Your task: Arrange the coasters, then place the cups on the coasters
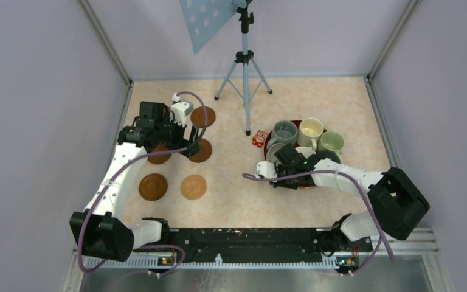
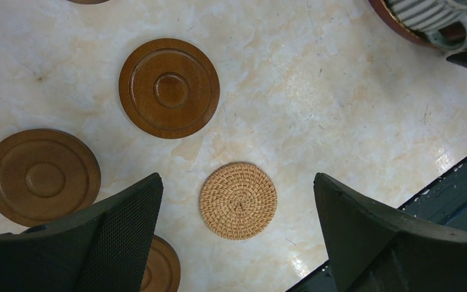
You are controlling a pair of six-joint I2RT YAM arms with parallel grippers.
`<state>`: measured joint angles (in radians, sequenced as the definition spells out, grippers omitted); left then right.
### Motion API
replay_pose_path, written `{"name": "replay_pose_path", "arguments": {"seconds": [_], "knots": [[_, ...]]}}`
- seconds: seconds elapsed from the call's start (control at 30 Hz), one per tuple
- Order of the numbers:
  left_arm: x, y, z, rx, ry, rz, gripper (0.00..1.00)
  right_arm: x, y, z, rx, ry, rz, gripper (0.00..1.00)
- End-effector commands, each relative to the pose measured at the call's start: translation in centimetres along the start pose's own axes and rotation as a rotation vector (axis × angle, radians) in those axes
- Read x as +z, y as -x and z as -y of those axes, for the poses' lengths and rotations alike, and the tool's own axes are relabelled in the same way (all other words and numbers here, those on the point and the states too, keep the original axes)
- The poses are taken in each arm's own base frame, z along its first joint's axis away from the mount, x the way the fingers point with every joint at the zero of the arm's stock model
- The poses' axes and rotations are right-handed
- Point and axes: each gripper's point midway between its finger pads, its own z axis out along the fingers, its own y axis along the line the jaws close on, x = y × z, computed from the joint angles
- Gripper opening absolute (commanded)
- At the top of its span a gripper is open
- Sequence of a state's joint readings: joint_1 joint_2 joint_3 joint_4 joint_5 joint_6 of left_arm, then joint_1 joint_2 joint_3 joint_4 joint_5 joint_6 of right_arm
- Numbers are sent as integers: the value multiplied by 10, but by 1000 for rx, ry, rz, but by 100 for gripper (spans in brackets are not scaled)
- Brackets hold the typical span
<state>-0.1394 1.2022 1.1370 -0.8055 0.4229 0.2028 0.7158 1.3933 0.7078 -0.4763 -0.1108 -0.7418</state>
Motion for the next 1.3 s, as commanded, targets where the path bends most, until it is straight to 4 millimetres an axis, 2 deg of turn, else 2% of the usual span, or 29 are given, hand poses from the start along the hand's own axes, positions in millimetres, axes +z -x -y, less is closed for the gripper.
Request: {"name": "replay_pose_path", "arguments": {"seconds": [0.0, 0.27, 0.43, 0.5, 0.67, 0.77, 0.87, 0.93, 1.1, 1.2, 1.27], "knots": [[1, 18, -1, -8, -15, 49, 99, 3, -14, -87, 13, 300, -86, 19], [2, 16, -2, -3, -18, 42, 99, 5, 13, -105, -32, 327, -78, 22], [6, 12, 0, -10, -36, 30, 99, 6, 30, -105, -34, 336, -59, 24], [7, 11, 2, -13, -49, 26, 99, 2, 38, -102, -43, 336, -45, 28], [7, 14, 5, -11, -74, 26, 99, -19, 66, -93, -55, 332, 30, 47], [6, 15, 4, -11, -67, 26, 99, -29, 73, -89, -60, 319, 52, 52], [4, 19, 5, -10, -68, 32, 99, -46, 84, -85, -63, 304, 93, 54], [5, 21, 6, -9, -78, 34, 99, -61, 98, -80, -65, 291, 151, 55], [4, 26, 19, 34, -164, 54, 99, -109, 134, -63, -48, 262, 325, 56], [4, 27, 27, 57, -209, 64, 99, -141, 149, -41, 14, 228, 447, 57], [5, 27, 33, 79, -238, 65, 99, -161, 147, -19, 84, 185, 516, 59]]}}
